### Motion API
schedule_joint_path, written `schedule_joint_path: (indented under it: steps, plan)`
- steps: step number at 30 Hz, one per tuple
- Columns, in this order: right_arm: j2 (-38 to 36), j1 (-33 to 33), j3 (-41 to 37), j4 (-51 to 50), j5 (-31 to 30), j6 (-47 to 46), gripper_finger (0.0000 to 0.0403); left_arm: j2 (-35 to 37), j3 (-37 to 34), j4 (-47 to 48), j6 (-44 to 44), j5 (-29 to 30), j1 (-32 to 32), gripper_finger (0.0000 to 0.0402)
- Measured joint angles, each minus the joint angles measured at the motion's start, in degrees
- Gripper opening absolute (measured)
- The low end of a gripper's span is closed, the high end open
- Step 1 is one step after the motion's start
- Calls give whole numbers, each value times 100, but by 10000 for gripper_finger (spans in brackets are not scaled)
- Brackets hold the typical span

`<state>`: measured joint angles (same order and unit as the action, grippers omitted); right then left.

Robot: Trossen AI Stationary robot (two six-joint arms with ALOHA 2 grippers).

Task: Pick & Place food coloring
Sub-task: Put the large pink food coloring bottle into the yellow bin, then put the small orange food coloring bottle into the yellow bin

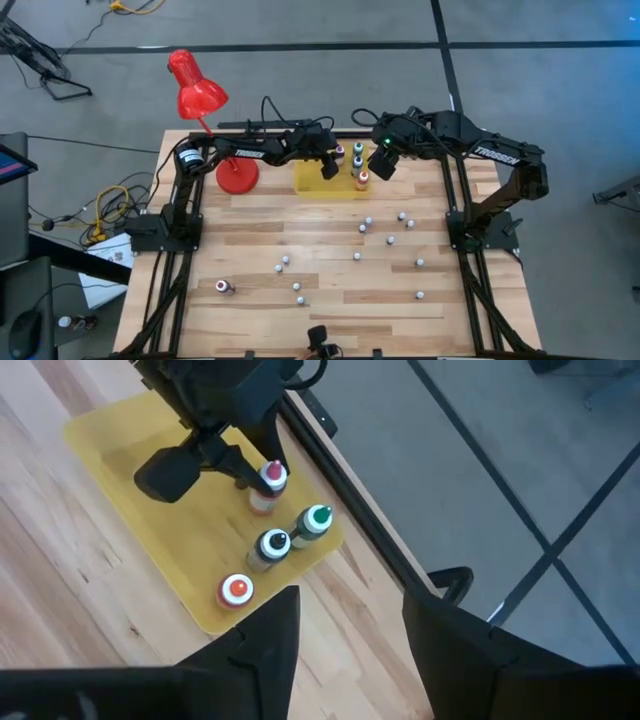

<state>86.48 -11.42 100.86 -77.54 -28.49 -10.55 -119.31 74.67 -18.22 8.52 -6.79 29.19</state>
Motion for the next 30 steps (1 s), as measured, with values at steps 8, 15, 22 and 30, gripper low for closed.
schedule_joint_path:
  steps: [8, 15, 22, 30]
  plan:
    - [2, 0, 0, 0, 0, 2, 168, 0, 0, -22, -127, 159, 4, 152]
    - [2, 0, 0, -2, 0, 2, 167, 2, 0, -215, -278, 119, 0, 184]
    - [2, 0, 0, -4, 2, 15, 166, 202, 421, 272, -344, 37, 9, 204]
    - [2, 0, 0, 49, 6, 55, 165, 627, 1148, 2084, -167, -1143, -44, 206]
